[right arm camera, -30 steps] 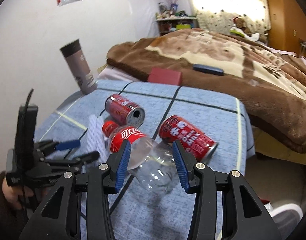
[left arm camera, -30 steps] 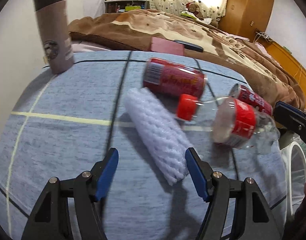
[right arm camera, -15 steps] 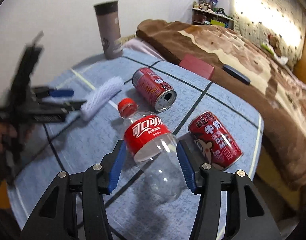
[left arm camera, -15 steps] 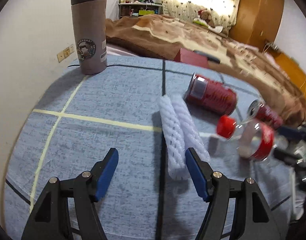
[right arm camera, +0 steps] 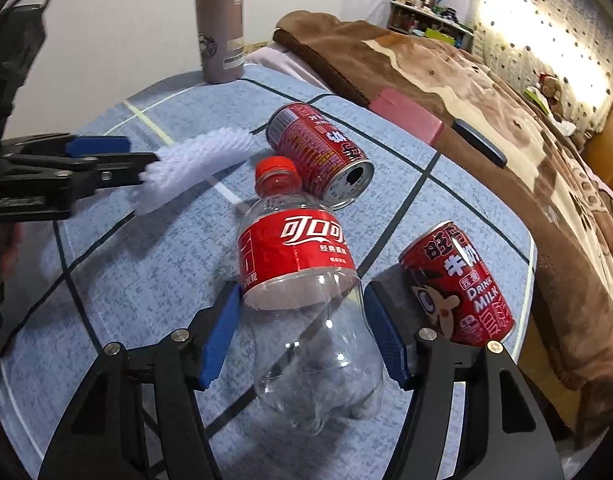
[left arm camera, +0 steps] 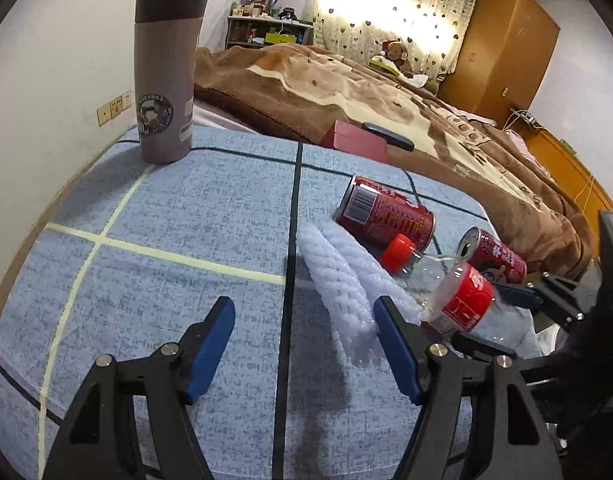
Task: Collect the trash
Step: 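Grasp the clear red-label bottle with the right gripper while the left gripper grasps the white foam net, then carry the bottle and foam net over the white wastebasket with both grippers, then open both grippers to drop the bottle and foam net inside, then move both open grippers back toward the two red cans on the bed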
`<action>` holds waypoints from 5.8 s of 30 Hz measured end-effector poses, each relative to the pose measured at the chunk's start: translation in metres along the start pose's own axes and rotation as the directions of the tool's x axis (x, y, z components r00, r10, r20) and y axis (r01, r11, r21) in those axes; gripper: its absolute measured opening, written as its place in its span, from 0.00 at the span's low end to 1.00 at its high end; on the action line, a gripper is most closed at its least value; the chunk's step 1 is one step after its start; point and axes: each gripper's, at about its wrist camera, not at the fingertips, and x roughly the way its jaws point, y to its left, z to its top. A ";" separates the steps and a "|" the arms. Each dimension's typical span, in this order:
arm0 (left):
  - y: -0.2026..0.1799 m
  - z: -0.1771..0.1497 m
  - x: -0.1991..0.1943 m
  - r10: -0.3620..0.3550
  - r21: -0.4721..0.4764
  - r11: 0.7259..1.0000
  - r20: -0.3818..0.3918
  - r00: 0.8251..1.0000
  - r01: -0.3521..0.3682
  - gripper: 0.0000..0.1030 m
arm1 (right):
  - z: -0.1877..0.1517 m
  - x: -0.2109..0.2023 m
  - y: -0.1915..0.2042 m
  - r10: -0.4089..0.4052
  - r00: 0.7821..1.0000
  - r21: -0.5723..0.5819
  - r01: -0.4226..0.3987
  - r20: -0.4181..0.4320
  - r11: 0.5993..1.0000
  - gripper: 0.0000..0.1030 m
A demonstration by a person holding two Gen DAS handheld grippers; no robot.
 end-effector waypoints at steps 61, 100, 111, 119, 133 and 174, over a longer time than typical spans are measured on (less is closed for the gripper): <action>-0.108 -0.037 -0.029 -0.052 0.248 0.967 0.007 0.999 0.049 0.31 | -0.080 -0.073 -0.023 -0.097 0.974 0.438 -0.002 0.203 0.899 0.62; -0.321 -0.115 -0.035 -0.304 0.508 0.790 -0.161 0.939 0.343 0.31 | -0.219 -0.138 -0.116 -0.374 0.927 0.734 0.234 0.030 0.638 0.62; -0.337 -0.126 -0.024 -0.305 0.506 0.780 -0.207 0.930 0.369 0.42 | -0.240 -0.128 -0.131 -0.341 0.940 0.765 0.231 -0.016 0.601 0.62; -0.333 -0.125 -0.024 -0.299 0.494 0.793 -0.195 0.934 0.357 0.63 | -0.243 -0.123 -0.131 -0.340 0.940 0.764 0.243 -0.034 0.598 0.62; -0.320 -0.118 -0.036 -0.315 0.471 0.807 -0.167 0.935 0.356 0.65 | -0.237 -0.136 -0.126 -0.386 0.923 0.763 0.253 -0.006 0.594 0.62; -0.128 -0.032 -0.049 -0.107 0.246 0.965 0.051 0.993 0.091 0.67 | -0.117 -0.100 -0.072 -0.283 0.942 0.572 0.133 0.181 0.810 0.62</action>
